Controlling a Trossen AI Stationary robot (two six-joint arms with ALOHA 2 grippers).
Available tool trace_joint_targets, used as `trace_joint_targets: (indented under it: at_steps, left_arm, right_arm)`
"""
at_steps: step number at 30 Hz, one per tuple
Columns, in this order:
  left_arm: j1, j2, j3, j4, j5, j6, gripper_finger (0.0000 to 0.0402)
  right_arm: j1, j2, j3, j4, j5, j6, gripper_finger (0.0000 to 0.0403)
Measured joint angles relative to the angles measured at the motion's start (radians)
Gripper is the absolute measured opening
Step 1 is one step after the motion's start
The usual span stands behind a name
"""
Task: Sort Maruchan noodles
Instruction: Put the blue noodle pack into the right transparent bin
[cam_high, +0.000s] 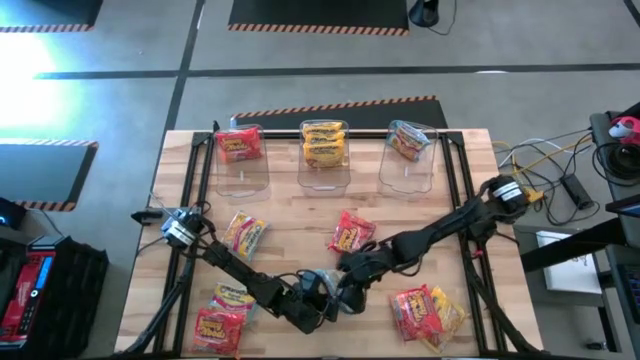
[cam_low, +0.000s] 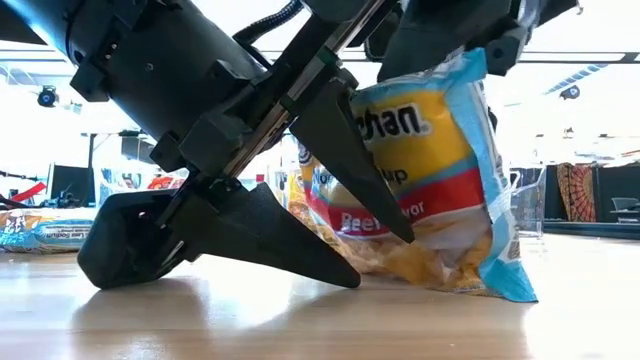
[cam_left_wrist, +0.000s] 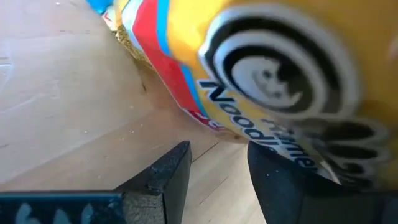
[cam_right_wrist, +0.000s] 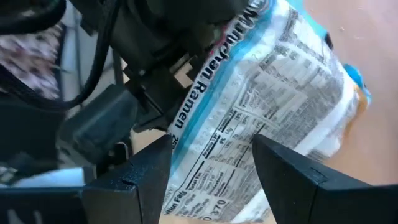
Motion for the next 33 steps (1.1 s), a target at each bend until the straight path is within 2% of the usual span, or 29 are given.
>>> trace_joint_targets:
  at_steps: [7,24,33]
  left_arm:
    - [0.001,0.000,-0.001,0.000,-0.008,0.000,0.0146]
    - [0.010,0.003,0.001,0.028,-0.037,0.009,0.0145]
    - [0.033,0.005,0.002,0.101,-0.067,0.076,0.0108]
  right_arm:
    - [0.000,0.003,0.123,-0.275,0.054,-0.102,0.0212]
    - [0.016,-0.020,0.143,-0.312,0.061,-0.032,0.0212]
    - [0.022,-0.020,0.159,-0.362,0.062,-0.040,0.0212]
